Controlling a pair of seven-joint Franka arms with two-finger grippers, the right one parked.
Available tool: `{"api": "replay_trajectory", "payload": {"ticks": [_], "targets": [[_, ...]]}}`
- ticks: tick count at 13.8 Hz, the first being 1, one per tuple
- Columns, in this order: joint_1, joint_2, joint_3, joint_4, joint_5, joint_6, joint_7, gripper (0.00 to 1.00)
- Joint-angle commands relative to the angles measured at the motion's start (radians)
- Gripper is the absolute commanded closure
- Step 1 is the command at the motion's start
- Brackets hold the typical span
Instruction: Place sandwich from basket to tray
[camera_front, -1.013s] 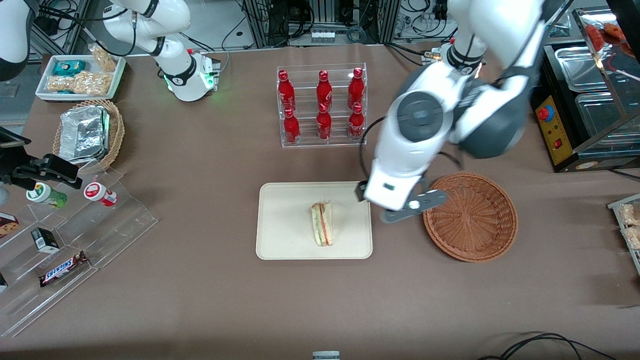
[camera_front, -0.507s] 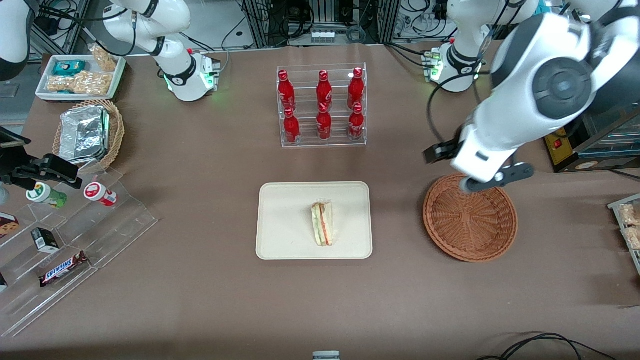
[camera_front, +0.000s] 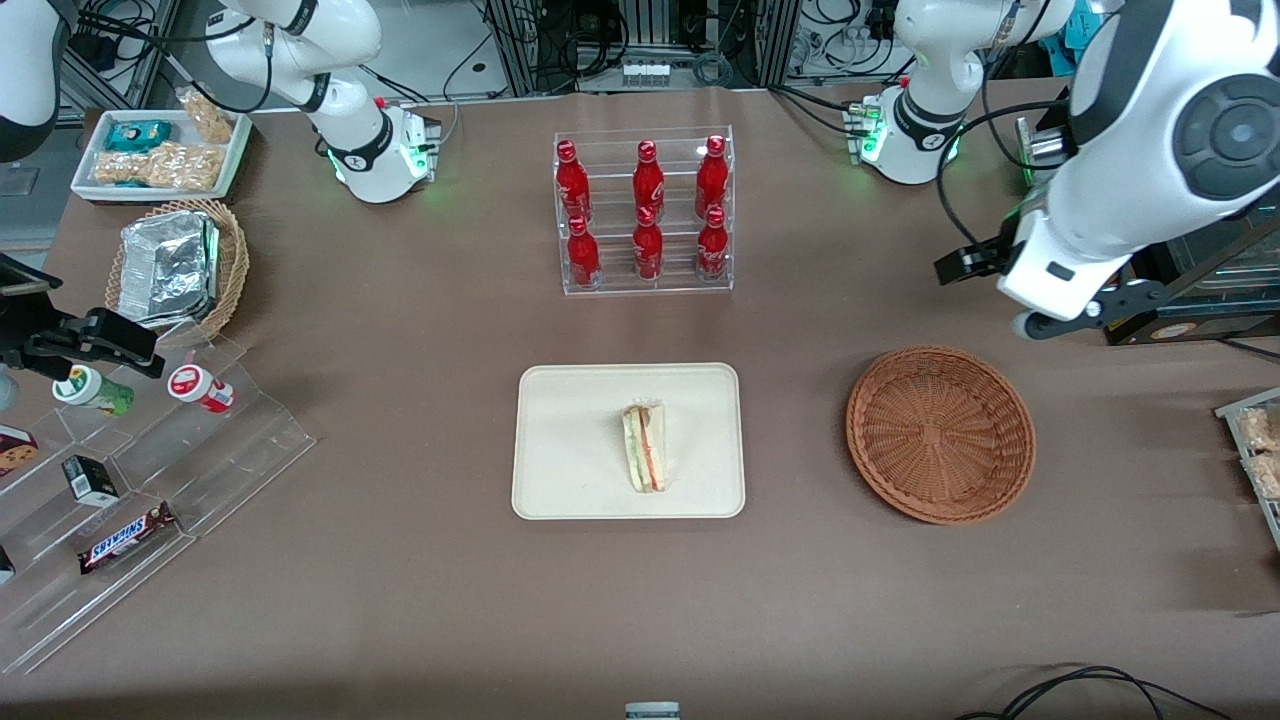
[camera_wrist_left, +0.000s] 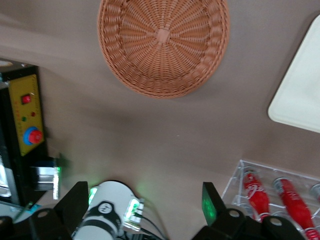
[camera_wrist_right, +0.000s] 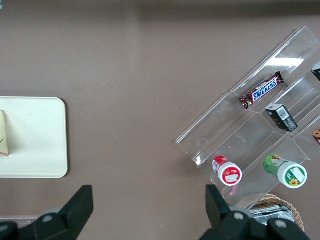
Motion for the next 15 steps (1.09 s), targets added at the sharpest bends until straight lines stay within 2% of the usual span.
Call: {"api": "replay_trajectory", "payload": {"ticks": [1, 8, 10, 11, 15], "targets": [[0.049, -0.009, -0.005, 0.036, 0.004, -0.026, 0.074, 0.00], [0.067, -0.048, 0.010, 0.057, 0.025, -0.047, 0.086, 0.00], [-0.111, -0.065, 0.237, 0.058, 0.008, -0.063, 0.164, 0.00], [-0.136, -0.074, 0.266, 0.056, 0.005, -0.061, 0.210, 0.00], [-0.149, -0.071, 0.257, 0.061, 0.007, -0.064, 0.213, 0.00]]}}
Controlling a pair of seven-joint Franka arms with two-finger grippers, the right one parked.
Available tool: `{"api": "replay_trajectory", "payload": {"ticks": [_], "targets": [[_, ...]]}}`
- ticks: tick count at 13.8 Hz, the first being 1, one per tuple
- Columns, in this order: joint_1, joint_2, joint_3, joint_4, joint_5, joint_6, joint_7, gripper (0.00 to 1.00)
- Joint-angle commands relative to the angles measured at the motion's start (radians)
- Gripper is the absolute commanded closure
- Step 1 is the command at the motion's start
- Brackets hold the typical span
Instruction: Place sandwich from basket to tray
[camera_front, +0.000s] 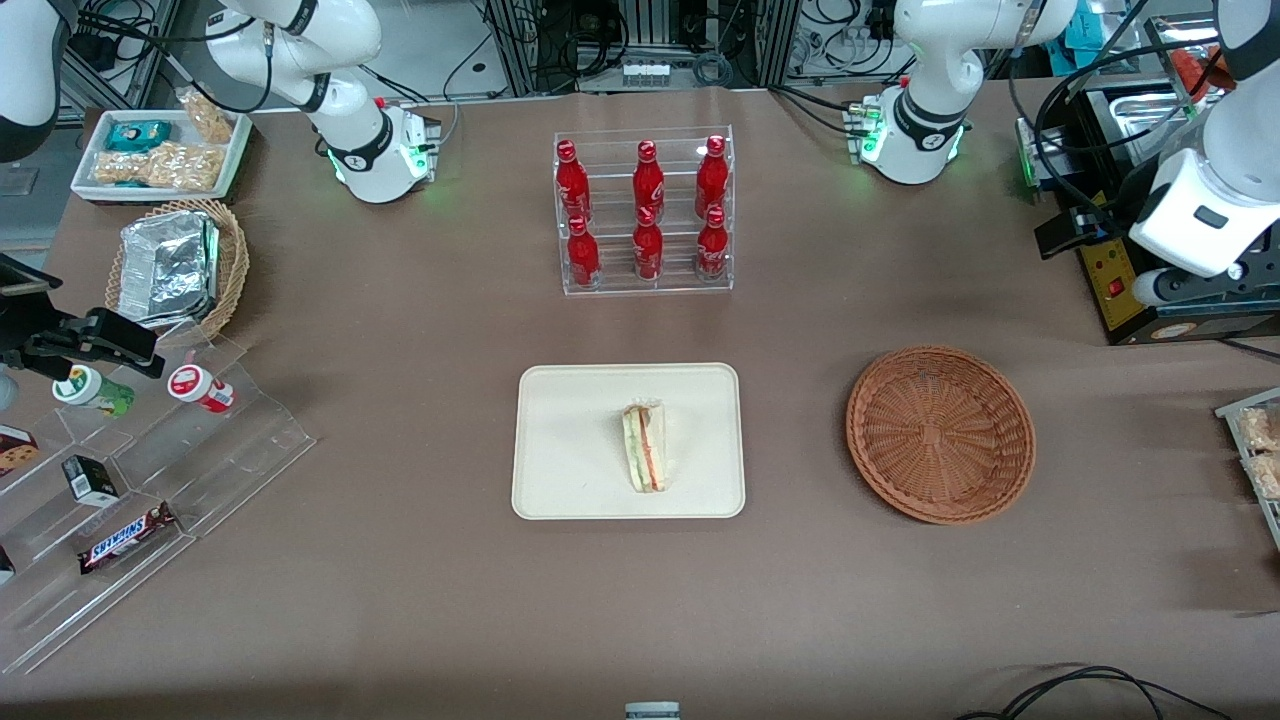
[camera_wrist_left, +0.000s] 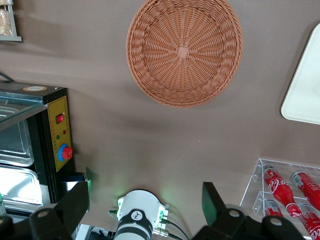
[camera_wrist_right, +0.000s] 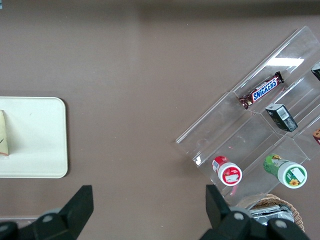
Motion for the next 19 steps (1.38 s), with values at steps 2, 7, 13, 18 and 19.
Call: {"api": "replay_trajectory", "payload": {"ticks": [2, 7, 13, 18, 19], "targets": [[-0.010, -0.017, -0.041, -0.004, -0.004, -0.016, 0.010, 0.00], [0.127, -0.034, -0.204, -0.007, -0.004, -0.018, 0.011, 0.00], [0.131, -0.023, -0.202, 0.010, 0.009, -0.042, 0.016, 0.00], [0.142, -0.023, -0.166, 0.031, 0.000, -0.045, 0.030, 0.00], [0.142, -0.020, -0.155, 0.033, 0.004, -0.045, 0.053, 0.00]]}}
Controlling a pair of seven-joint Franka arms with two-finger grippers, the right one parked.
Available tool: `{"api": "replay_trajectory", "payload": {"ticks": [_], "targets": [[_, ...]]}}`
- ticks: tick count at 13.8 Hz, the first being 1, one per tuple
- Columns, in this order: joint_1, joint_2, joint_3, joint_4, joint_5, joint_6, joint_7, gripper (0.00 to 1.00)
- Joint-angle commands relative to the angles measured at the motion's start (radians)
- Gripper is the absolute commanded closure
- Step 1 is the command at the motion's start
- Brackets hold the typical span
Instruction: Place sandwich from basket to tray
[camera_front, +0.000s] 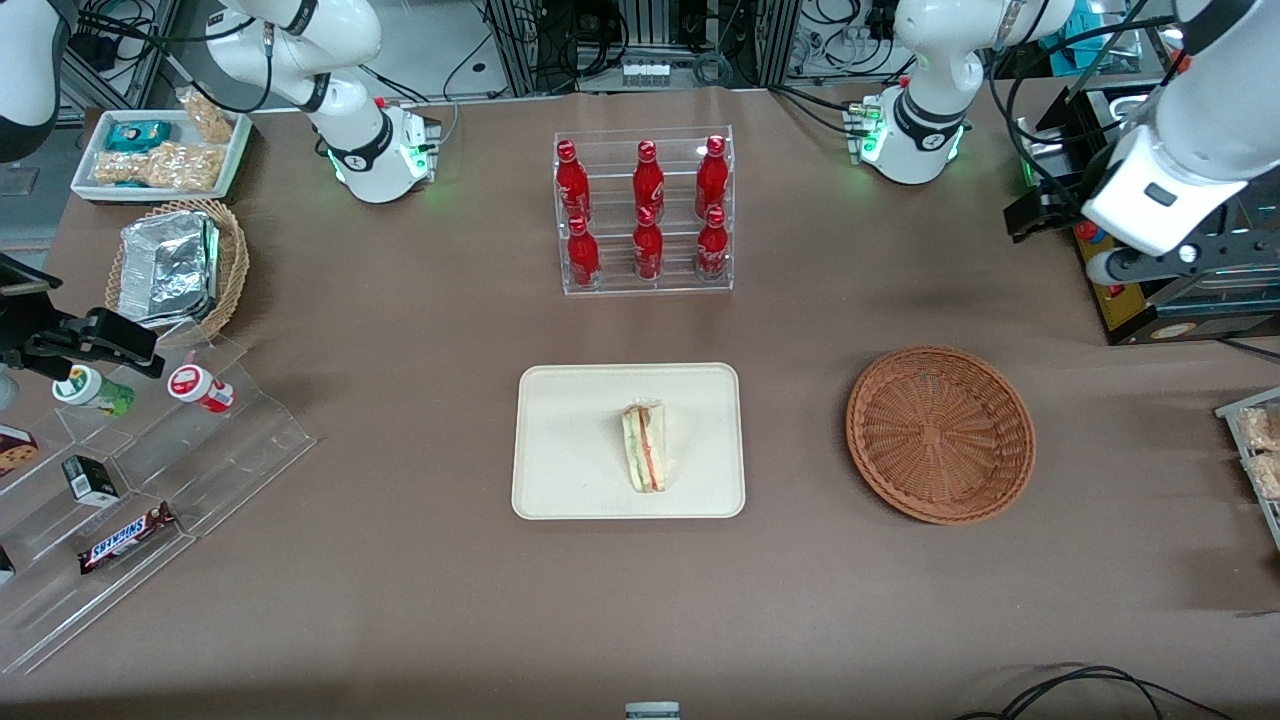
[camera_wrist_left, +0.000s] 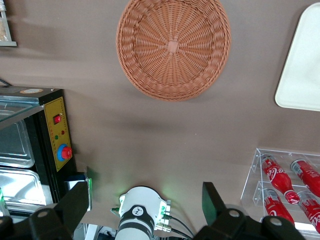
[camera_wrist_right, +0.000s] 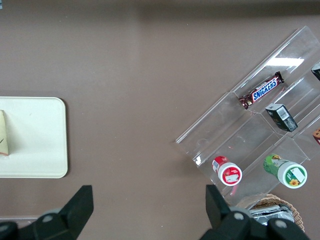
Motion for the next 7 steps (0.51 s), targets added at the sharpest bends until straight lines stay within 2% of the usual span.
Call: {"api": "replay_trajectory", "payload": {"ticks": [1, 3, 7], "targets": [[0.011, -0.006, 0.016, 0.018, 0.006, -0.022, 0.066, 0.00], [0.014, -0.009, 0.053, 0.018, -0.003, -0.023, 0.080, 0.00], [0.019, -0.011, 0.061, 0.012, 0.010, -0.084, 0.085, 0.00]]}}
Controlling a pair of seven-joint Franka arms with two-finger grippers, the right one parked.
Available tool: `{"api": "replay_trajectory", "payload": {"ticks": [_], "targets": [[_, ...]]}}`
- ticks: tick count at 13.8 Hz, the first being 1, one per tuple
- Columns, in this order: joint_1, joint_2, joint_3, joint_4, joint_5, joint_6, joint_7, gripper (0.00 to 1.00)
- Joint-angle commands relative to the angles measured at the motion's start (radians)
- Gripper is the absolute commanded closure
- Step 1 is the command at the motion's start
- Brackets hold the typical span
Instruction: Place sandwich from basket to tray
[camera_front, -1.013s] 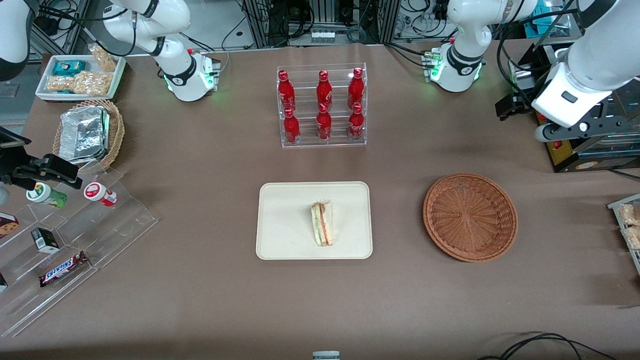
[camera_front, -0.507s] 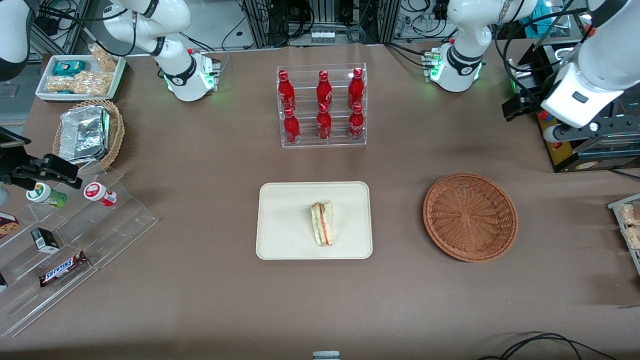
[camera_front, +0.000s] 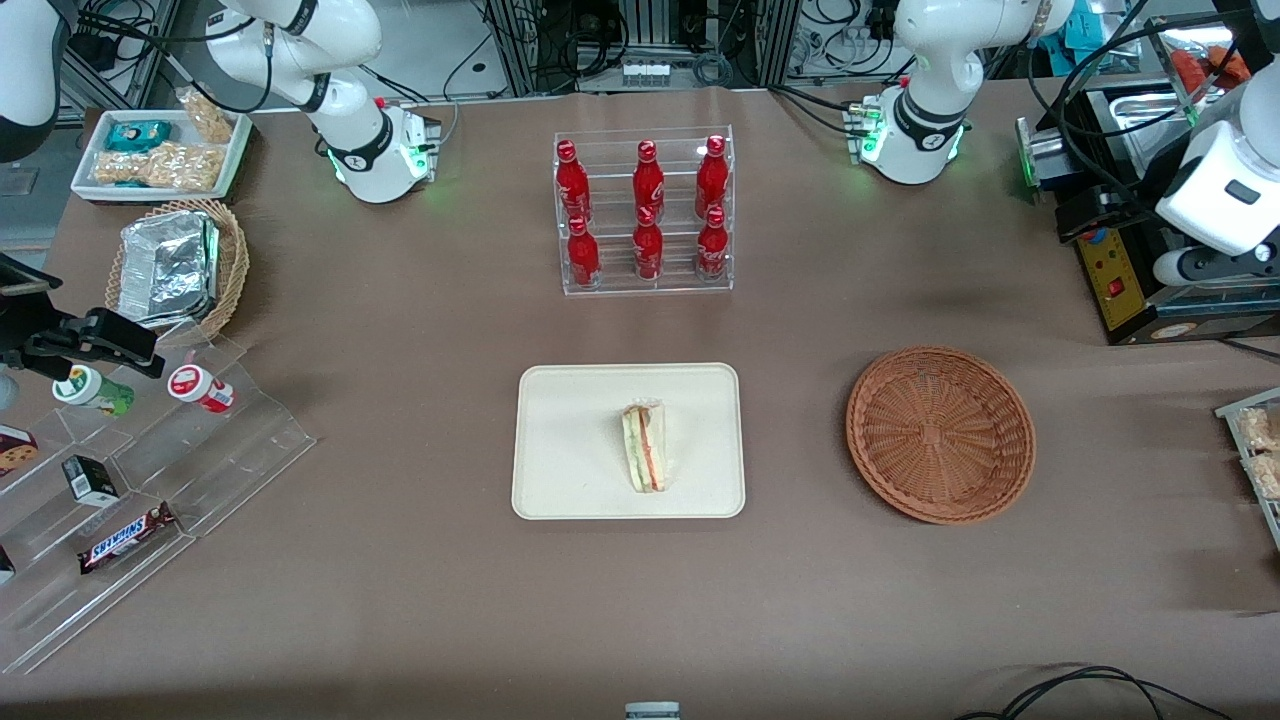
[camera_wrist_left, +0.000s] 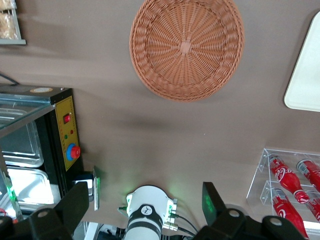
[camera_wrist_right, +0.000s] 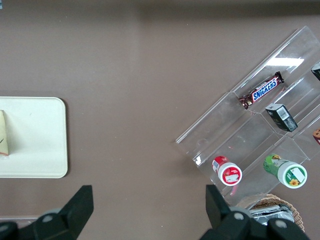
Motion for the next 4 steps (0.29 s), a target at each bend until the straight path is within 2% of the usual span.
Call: {"api": "replay_trajectory", "payload": {"ticks": [1, 4], "targets": [[0.010, -0.005, -0.003, 0.003, 0.009, -0.068, 0.028, 0.00], [0.022, 0.003, -0.005, 0.017, 0.006, -0.071, 0.053, 0.00]]}}
